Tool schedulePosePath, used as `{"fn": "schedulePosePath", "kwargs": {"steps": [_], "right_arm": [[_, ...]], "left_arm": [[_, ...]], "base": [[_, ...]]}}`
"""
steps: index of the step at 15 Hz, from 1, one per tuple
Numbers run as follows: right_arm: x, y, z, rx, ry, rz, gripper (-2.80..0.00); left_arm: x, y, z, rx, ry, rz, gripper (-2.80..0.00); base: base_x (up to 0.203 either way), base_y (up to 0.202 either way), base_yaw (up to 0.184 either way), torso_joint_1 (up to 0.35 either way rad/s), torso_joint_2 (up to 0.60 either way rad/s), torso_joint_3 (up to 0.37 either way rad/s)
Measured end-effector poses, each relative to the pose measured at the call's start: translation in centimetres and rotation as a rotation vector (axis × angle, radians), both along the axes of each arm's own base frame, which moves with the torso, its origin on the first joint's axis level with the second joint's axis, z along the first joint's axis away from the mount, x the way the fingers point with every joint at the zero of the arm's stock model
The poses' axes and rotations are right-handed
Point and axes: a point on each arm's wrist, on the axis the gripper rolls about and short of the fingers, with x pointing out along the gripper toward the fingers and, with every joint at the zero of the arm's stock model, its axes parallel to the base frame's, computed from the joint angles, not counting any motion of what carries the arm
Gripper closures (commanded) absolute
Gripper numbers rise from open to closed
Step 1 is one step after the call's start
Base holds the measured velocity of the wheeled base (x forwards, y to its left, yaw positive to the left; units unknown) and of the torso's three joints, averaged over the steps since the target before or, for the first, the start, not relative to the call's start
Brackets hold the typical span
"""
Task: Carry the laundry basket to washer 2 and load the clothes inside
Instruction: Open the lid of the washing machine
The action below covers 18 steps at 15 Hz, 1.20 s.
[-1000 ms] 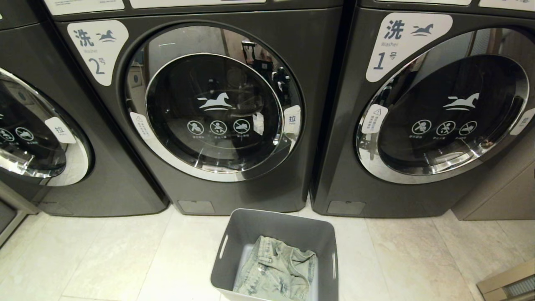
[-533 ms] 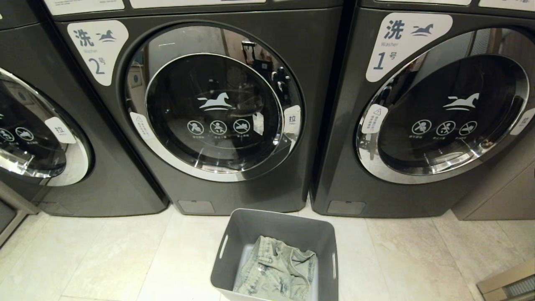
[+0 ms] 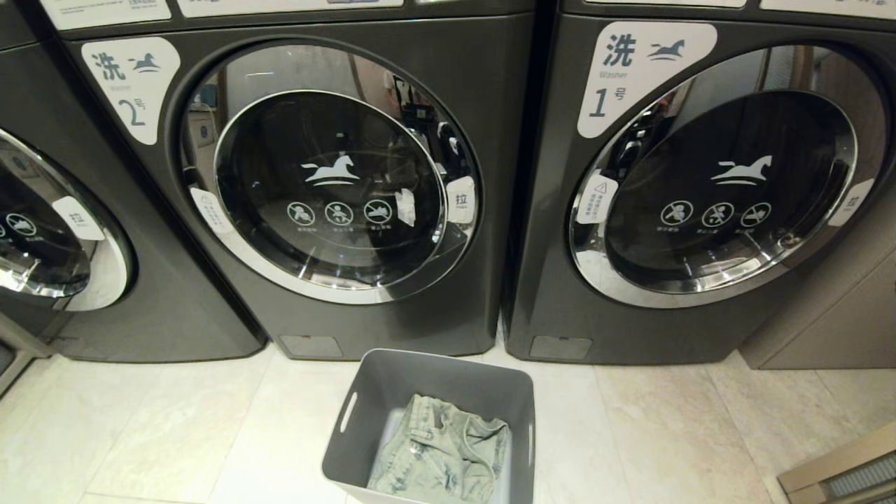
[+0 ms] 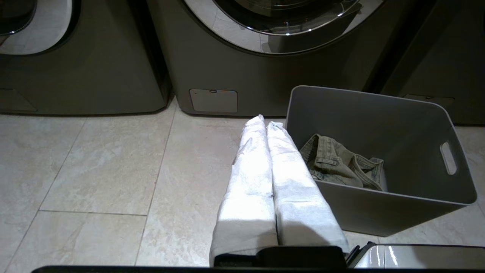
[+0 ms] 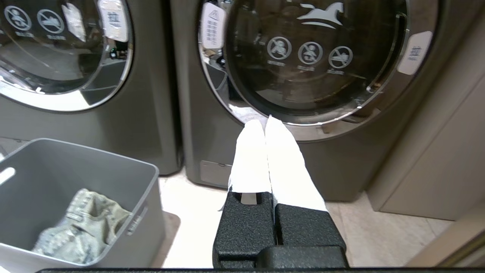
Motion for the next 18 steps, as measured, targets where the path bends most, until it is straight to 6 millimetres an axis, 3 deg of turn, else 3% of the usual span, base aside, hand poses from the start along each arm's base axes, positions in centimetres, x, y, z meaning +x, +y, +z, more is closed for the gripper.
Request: {"fn": "schedulePosePath", "kwargs": {"steps": [18], "right_arm": [[0.00, 0.00, 0.01, -0.003, -0.001, -0.001, 0.00]], "left_arm": [[-0.01, 0.00, 0.04, -0.008, -0.002, 0.000, 0.00]], "base": [[0.000, -0.188, 0.002, 0.003, 0.00, 0.003]]}}
